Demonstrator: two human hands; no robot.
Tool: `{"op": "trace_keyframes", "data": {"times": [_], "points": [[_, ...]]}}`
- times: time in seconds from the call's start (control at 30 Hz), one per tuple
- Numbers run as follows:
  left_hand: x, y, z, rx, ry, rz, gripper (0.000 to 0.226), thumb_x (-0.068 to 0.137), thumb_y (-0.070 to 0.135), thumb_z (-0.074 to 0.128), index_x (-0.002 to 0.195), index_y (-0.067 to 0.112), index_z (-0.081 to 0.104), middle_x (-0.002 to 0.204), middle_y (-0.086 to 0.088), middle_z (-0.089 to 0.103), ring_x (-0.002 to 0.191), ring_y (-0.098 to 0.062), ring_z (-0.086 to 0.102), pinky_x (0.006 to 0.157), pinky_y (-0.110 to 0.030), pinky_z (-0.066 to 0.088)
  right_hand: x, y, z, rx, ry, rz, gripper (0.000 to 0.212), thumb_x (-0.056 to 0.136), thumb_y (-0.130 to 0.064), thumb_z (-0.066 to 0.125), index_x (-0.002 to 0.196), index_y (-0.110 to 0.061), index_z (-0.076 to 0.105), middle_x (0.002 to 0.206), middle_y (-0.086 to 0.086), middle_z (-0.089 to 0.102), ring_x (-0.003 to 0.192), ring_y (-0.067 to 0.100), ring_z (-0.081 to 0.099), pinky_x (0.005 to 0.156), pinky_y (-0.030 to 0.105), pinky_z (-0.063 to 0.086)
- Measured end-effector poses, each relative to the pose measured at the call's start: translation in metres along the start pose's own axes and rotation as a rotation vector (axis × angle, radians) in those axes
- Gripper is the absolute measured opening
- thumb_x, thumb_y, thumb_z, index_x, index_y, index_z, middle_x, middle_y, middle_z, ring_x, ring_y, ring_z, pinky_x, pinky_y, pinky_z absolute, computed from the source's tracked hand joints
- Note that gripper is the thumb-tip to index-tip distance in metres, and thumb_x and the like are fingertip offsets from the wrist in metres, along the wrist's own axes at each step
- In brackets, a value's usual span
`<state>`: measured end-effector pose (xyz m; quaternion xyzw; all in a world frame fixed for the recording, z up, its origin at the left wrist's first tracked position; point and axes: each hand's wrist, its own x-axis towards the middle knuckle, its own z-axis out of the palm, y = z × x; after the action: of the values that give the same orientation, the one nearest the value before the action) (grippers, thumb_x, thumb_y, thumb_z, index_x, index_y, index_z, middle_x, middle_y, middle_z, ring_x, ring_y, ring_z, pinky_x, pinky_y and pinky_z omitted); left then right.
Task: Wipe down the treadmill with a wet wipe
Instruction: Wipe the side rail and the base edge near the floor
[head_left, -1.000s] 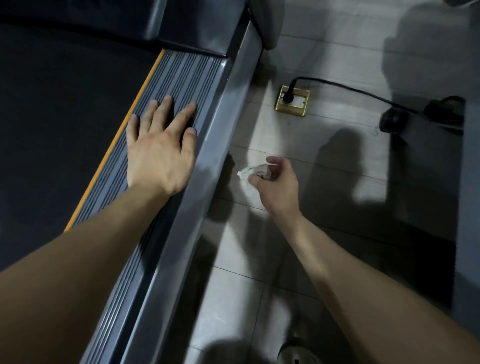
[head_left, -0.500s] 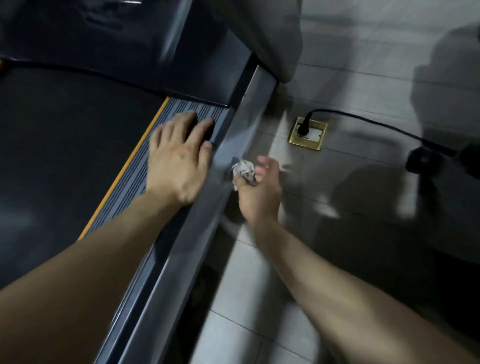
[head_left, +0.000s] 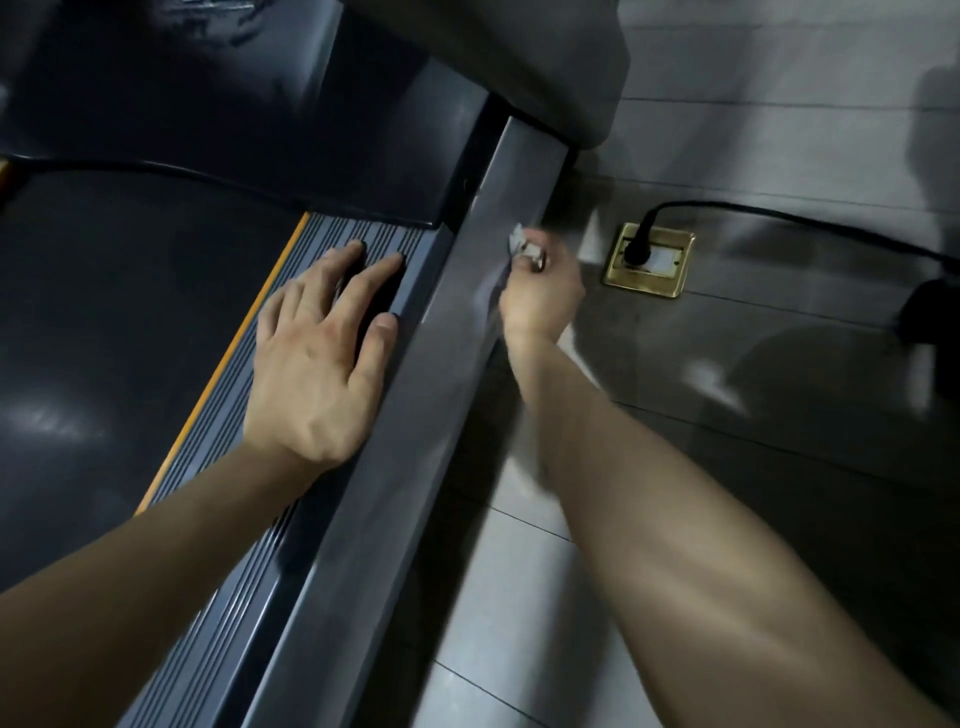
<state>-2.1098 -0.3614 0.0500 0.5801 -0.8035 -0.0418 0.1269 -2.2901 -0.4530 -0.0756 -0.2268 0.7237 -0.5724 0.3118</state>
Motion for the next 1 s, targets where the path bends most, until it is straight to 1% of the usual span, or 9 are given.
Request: {"op": "trace_keyframes", "data": {"times": [0.13,0.2,0.27,0.33,0.4,0.57,0.7,0.83,1.0], "points": [[0.000,0.000,-0.001,-0.026,0.004,-0.003,0.052,0.109,0.044,0.036,0.161,0.038,0.042,0.168,0.007,0.036,0.155,-0.020,0.032,0.128,-0.053,0.020,-0.037,0.063,-0.014,0.001,-0.137,0.467,0.026,0.098,0.000,0.065,0.121,-0.006,0.076,0.113,0.012,0.074,0.099,0.023,0.065,0.061,0.014,0.038],[-0.001,0.001,-0.001,-0.029,0.002,-0.005,0.052,0.109,0.043,0.036,0.161,0.039,0.042,0.168,0.007,0.036,0.155,-0.021,0.033,0.127,-0.054,0.020,-0.051,0.074,-0.034,0.078,0.001,0.554,0.026,0.094,0.004,0.072,0.118,-0.005,0.078,0.109,0.013,0.073,0.103,0.029,0.072,0.060,0.010,0.046],[0.000,0.002,-0.001,-0.029,-0.002,-0.007,0.052,0.109,0.043,0.036,0.161,0.039,0.042,0.168,0.007,0.036,0.155,-0.021,0.033,0.127,-0.054,0.021,-0.068,0.051,-0.049,0.133,0.130,0.352,0.025,0.095,-0.004,0.076,0.118,-0.014,0.078,0.114,0.008,0.074,0.099,0.021,0.072,0.069,0.009,0.053],[0.001,0.001,-0.001,-0.021,-0.006,-0.006,0.053,0.109,0.043,0.037,0.161,0.039,0.041,0.168,0.007,0.036,0.155,-0.021,0.033,0.127,-0.054,0.021,-0.090,0.018,-0.051,0.203,-0.004,-0.098,0.024,0.095,-0.007,0.073,0.114,-0.022,0.077,0.113,0.005,0.072,0.098,0.015,0.070,0.080,0.023,0.057],[0.000,0.001,-0.002,-0.017,-0.006,-0.004,0.053,0.109,0.043,0.037,0.161,0.039,0.041,0.168,0.007,0.036,0.155,-0.021,0.033,0.127,-0.052,0.021,-0.101,0.003,-0.036,0.121,-0.120,-0.322,0.029,0.093,-0.002,0.071,0.113,-0.021,0.079,0.110,0.004,0.067,0.092,0.004,0.064,0.083,0.018,0.052],[0.001,-0.001,-0.001,-0.033,-0.010,0.001,0.052,0.109,0.041,0.036,0.161,0.041,0.042,0.168,0.011,0.035,0.154,-0.018,0.033,0.127,-0.049,0.021,-0.009,-0.004,-0.030,0.169,-0.069,0.137,0.022,0.096,-0.010,0.075,0.114,-0.021,0.081,0.099,-0.006,0.077,0.077,-0.006,0.069,0.075,0.015,0.054],[0.000,-0.001,-0.002,-0.040,-0.009,-0.005,0.052,0.109,0.038,0.036,0.161,0.041,0.041,0.168,0.011,0.034,0.155,-0.018,0.032,0.128,-0.050,0.020,-0.014,-0.023,-0.029,0.143,-0.101,-0.126,0.020,0.097,-0.019,0.074,0.116,-0.025,0.078,0.113,-0.004,0.071,0.098,0.002,0.067,0.091,0.021,0.056],[0.001,0.001,-0.003,-0.024,-0.013,-0.004,0.053,0.109,0.038,0.036,0.161,0.040,0.042,0.168,0.009,0.036,0.154,-0.020,0.034,0.127,-0.051,0.023,-0.099,-0.012,-0.043,0.110,-0.139,-0.377,0.033,0.090,0.007,0.070,0.113,-0.015,0.080,0.114,0.006,0.064,0.096,-0.004,0.056,0.089,0.004,0.041],[-0.001,0.002,-0.003,-0.016,-0.005,-0.007,0.053,0.108,0.038,0.037,0.161,0.039,0.043,0.168,0.009,0.037,0.154,-0.020,0.035,0.127,-0.050,0.023,-0.072,-0.025,-0.035,0.129,-0.135,-0.605,0.024,0.094,0.005,0.070,0.107,-0.011,0.083,0.108,0.011,0.065,0.097,0.020,0.067,0.086,0.030,0.056]]}}
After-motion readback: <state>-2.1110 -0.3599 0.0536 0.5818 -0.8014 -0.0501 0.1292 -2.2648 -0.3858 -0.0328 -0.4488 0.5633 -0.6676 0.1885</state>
